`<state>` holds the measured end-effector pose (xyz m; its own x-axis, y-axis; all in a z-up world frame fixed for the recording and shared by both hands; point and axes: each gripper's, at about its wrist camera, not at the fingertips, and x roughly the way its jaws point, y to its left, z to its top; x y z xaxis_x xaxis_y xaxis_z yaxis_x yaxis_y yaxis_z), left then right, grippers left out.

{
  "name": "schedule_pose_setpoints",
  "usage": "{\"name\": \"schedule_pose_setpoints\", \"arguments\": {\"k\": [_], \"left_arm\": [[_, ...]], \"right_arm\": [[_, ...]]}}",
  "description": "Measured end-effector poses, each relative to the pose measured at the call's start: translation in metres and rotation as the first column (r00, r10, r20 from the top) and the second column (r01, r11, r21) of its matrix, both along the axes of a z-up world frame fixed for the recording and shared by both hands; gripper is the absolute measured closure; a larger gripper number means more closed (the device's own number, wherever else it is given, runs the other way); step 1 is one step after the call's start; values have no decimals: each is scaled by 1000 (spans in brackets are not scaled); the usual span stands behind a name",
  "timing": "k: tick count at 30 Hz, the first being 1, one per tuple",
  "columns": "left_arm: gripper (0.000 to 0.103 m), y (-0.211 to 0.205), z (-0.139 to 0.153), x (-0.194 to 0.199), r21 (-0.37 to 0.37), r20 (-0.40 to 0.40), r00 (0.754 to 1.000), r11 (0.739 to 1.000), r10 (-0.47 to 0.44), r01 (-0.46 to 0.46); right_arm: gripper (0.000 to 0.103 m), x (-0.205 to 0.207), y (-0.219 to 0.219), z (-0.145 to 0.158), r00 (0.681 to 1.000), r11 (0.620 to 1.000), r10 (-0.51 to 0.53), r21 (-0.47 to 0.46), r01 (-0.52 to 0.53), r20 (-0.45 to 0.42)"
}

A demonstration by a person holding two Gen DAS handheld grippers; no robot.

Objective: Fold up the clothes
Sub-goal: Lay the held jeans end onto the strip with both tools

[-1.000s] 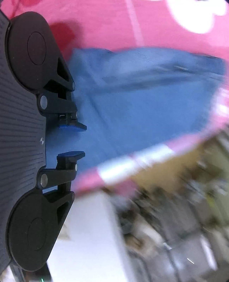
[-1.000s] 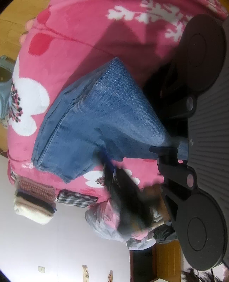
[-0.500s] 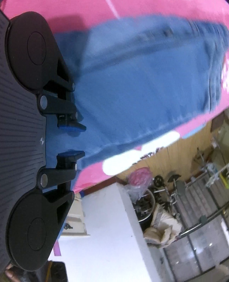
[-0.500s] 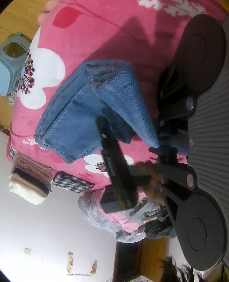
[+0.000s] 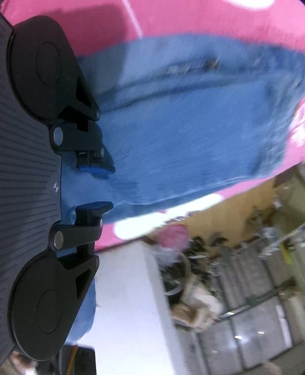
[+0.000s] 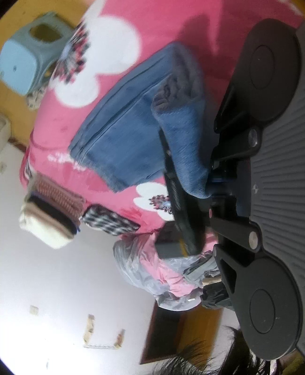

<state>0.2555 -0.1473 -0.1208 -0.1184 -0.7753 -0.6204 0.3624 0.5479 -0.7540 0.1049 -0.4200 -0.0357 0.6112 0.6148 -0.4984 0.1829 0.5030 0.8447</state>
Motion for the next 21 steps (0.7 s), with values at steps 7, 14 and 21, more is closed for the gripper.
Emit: {"name": "schedule_pose_setpoints", "arguments": {"k": [7,14,21], "left_arm": [[77,34,3,13,-14,-21,992,992,122,-122],[77,73,12,36,-92,-64,934,930,352,-356],[76,98,13,48,-91,-49,890,885,454,-457]], "right_arm": [[94,54,0,5,996,998,63,-19,-62,62],[94,119,3,-2,990,996,90,-23,-88,108],[94,185,12,-28,992,996,88,-22,-87,95]]}}
